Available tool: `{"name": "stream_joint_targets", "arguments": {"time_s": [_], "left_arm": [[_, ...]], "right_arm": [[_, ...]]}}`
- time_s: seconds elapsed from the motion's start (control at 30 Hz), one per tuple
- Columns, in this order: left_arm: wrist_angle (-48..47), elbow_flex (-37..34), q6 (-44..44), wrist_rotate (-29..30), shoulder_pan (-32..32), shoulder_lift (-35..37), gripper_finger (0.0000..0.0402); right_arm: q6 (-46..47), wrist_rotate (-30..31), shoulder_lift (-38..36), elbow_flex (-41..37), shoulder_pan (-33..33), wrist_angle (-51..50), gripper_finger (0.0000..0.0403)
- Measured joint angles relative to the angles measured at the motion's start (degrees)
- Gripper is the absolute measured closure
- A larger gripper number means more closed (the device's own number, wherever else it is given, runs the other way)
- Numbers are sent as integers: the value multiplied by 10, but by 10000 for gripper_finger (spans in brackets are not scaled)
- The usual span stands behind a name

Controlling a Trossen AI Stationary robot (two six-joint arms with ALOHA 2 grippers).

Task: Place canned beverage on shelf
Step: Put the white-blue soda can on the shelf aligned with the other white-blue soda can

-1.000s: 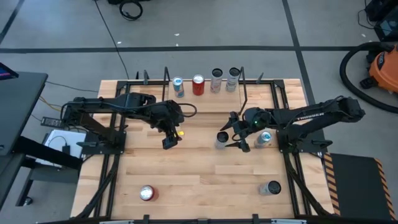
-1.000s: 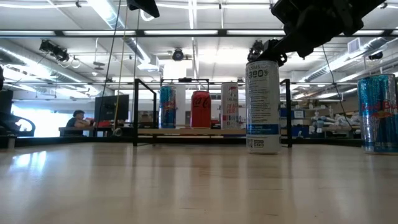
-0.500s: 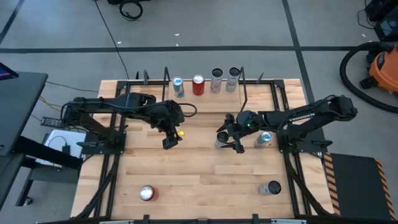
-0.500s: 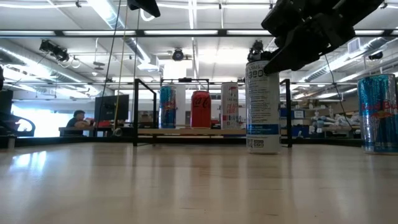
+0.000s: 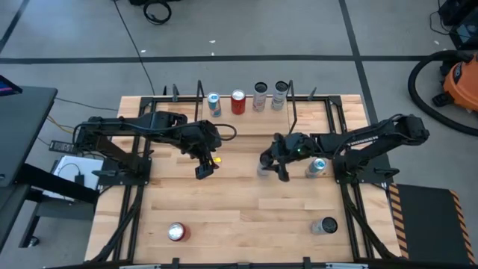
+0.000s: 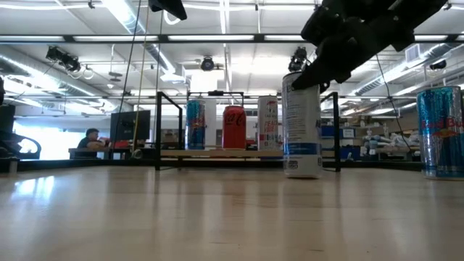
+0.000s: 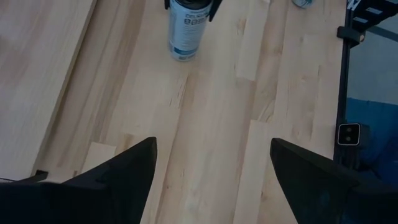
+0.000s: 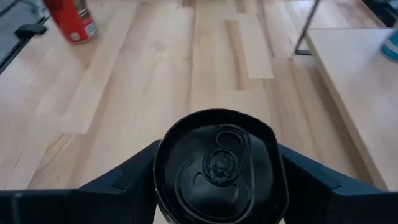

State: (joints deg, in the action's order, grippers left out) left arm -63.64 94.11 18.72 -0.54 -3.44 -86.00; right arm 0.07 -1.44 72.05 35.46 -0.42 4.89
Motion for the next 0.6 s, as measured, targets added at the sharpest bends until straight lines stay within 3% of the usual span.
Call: {"name": "stream_joint_targets", "arguments": {"time_s": [0.33,0.6], "left_arm": [[0,0,0,0,0,0,86],[0,0,0,0,0,0,86]], "right_arm": [[26,160,1,32,22,-12,146],[109,315,0,93,23,-106,146]]}}
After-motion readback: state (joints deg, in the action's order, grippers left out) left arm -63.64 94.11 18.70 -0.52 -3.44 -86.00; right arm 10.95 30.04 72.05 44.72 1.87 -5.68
